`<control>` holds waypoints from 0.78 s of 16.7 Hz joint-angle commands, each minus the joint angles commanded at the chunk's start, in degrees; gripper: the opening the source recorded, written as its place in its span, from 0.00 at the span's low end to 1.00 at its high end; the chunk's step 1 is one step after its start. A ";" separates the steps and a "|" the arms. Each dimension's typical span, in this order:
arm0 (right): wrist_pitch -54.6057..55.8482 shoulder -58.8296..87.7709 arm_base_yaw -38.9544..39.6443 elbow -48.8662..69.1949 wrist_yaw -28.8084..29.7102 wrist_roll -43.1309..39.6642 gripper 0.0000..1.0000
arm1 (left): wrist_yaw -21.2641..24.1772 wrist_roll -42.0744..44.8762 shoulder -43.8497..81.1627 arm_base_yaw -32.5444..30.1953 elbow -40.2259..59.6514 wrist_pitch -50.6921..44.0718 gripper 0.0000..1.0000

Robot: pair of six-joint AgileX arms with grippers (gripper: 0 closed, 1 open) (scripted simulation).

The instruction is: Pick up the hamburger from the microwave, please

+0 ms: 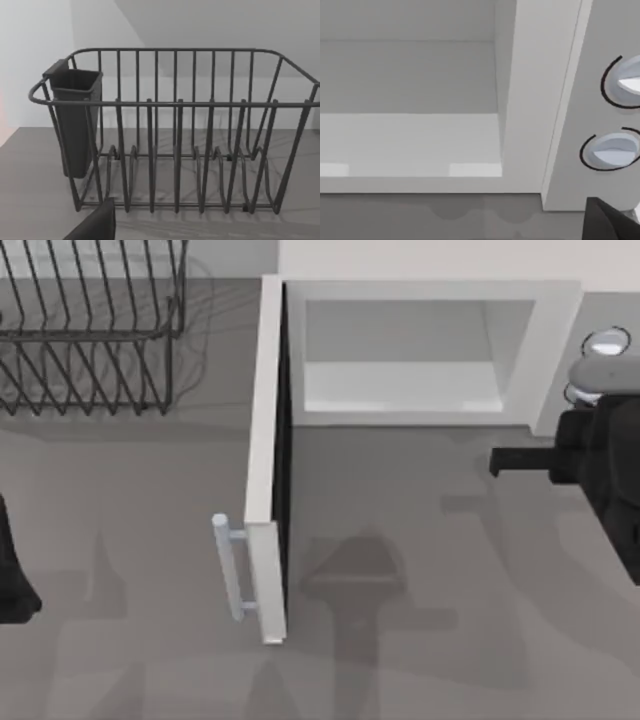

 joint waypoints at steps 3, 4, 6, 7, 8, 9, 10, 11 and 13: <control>9.41 7.95 0.36 -2.07 0.42 0.19 0.00 | 0.00 0.00 0.00 0.00 0.00 0.00 1.00; 13.62 11.02 0.44 -2.97 0.54 0.24 0.00 | 0.00 0.00 0.00 0.00 0.00 0.00 1.00; 22.84 17.31 0.53 -4.96 0.68 0.30 0.00 | 0.00 0.00 0.00 0.00 0.00 0.00 1.00; 27.51 20.39 0.53 -6.02 0.71 0.32 0.00 | 0.00 0.00 0.00 0.00 0.00 0.00 1.00; 31.97 23.31 0.50 -7.08 0.71 0.32 0.00 | 0.00 0.00 0.00 0.00 0.00 0.00 1.00; 36.07 26.02 0.44 -8.13 0.69 0.32 0.00 | 0.00 0.00 0.00 0.00 0.00 0.00 1.00; 39.61 28.46 0.36 -9.13 0.64 0.30 0.00 | 0.00 0.00 0.00 0.00 0.00 0.00 1.00; 42.57 30.60 0.26 -10.06 0.57 0.27 0.00 | 0.00 0.00 0.00 0.00 0.00 0.00 1.00; 46.63 33.74 0.06 -11.51 0.42 0.21 0.00 | 0.00 0.00 0.00 0.00 0.00 0.00 1.00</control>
